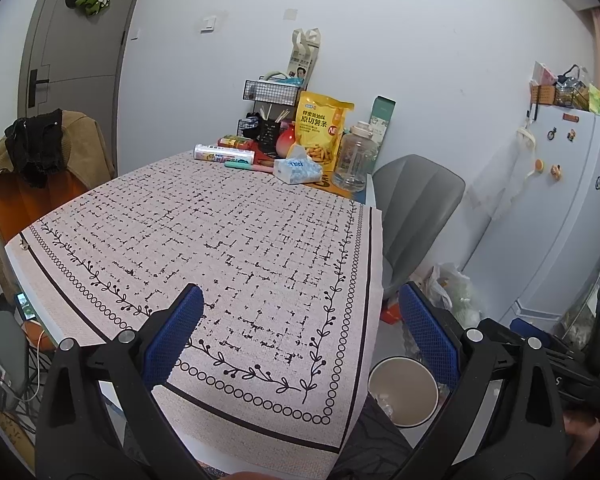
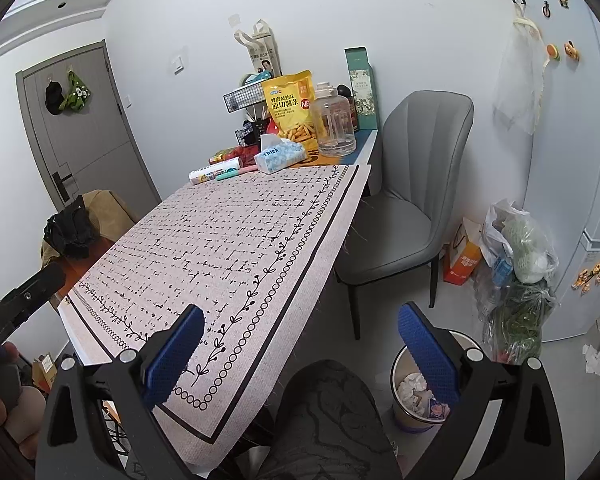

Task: Collect trash

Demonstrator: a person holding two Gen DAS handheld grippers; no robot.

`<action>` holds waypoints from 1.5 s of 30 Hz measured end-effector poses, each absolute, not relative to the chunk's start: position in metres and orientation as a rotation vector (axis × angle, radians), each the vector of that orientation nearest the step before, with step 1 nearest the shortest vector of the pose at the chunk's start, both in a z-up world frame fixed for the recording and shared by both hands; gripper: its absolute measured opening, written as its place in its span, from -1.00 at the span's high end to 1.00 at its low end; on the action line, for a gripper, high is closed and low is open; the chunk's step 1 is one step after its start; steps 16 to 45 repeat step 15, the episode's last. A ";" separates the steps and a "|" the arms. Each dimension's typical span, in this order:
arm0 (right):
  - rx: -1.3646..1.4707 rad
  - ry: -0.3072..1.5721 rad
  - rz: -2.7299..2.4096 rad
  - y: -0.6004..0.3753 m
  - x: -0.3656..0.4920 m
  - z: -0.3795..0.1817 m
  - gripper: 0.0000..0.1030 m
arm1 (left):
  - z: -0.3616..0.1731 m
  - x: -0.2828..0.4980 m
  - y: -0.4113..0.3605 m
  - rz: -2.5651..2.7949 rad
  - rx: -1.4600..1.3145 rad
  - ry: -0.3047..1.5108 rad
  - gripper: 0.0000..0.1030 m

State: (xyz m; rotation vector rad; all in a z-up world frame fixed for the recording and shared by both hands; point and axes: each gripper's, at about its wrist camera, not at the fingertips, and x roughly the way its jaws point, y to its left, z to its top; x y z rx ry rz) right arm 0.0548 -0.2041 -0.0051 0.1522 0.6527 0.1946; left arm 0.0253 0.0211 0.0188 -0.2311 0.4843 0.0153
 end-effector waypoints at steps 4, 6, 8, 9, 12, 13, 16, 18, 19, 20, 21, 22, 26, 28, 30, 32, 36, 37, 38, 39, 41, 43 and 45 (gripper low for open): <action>0.156 0.665 0.189 -0.204 0.056 -0.009 -0.85 | 0.014 0.030 0.019 0.004 -0.232 0.502 -0.88; 0.162 0.678 0.186 -0.206 0.059 -0.012 -0.85 | 0.012 0.032 0.018 -0.002 -0.233 0.509 -0.88; 0.160 0.685 0.180 -0.206 0.061 -0.016 -0.85 | 0.008 0.037 0.017 -0.009 -0.233 0.521 -0.88; 0.159 0.689 0.177 -0.207 0.062 -0.017 -0.85 | 0.004 0.039 0.017 -0.015 -0.238 0.530 -0.88; 0.155 0.716 0.166 -0.207 0.069 -0.026 -0.85 | -0.004 0.047 0.018 -0.023 -0.251 0.554 -0.88; 0.153 0.726 0.163 -0.207 0.072 -0.029 -0.85 | -0.008 0.051 0.020 -0.021 -0.257 0.565 -0.88; 0.147 0.747 0.156 -0.205 0.078 -0.035 -0.85 | -0.017 0.059 0.025 -0.013 -0.274 0.584 -0.88; 0.147 0.747 0.156 -0.205 0.078 -0.035 -0.85 | -0.017 0.059 0.025 -0.013 -0.274 0.584 -0.88; 0.147 0.747 0.156 -0.205 0.078 -0.035 -0.85 | -0.017 0.059 0.025 -0.013 -0.274 0.584 -0.88; 0.147 0.747 0.156 -0.205 0.078 -0.035 -0.85 | -0.017 0.059 0.025 -0.013 -0.274 0.584 -0.88; 0.147 0.747 0.156 -0.205 0.078 -0.035 -0.85 | -0.017 0.059 0.025 -0.013 -0.274 0.584 -0.88; 0.147 0.747 0.156 -0.205 0.078 -0.035 -0.85 | -0.017 0.059 0.025 -0.013 -0.274 0.584 -0.88; 0.147 0.747 0.156 -0.205 0.078 -0.035 -0.85 | -0.017 0.059 0.025 -0.013 -0.274 0.584 -0.88; 0.147 0.747 0.156 -0.205 0.078 -0.035 -0.85 | -0.017 0.059 0.025 -0.013 -0.274 0.584 -0.88; 0.147 0.747 0.156 -0.205 0.078 -0.035 -0.85 | -0.017 0.059 0.025 -0.013 -0.274 0.584 -0.88; 0.147 0.747 0.156 -0.205 0.078 -0.035 -0.85 | -0.017 0.059 0.025 -0.013 -0.274 0.584 -0.88; 0.147 0.747 0.156 -0.205 0.078 -0.035 -0.85 | -0.017 0.059 0.025 -0.013 -0.274 0.584 -0.88; 0.147 0.747 0.156 -0.205 0.078 -0.035 -0.85 | -0.017 0.059 0.025 -0.013 -0.274 0.584 -0.88; 0.147 0.747 0.156 -0.205 0.078 -0.035 -0.85 | -0.017 0.059 0.025 -0.013 -0.274 0.584 -0.88; 0.147 0.747 0.156 -0.205 0.078 -0.035 -0.85 | -0.017 0.059 0.025 -0.013 -0.274 0.584 -0.88; 0.147 0.747 0.156 -0.205 0.078 -0.035 -0.85 | -0.017 0.059 0.025 -0.013 -0.274 0.584 -0.88; 0.147 0.747 0.156 -0.205 0.078 -0.035 -0.85 | -0.017 0.059 0.025 -0.013 -0.274 0.584 -0.88; 0.147 0.747 0.156 -0.205 0.078 -0.035 -0.85 | -0.017 0.059 0.025 -0.013 -0.274 0.584 -0.88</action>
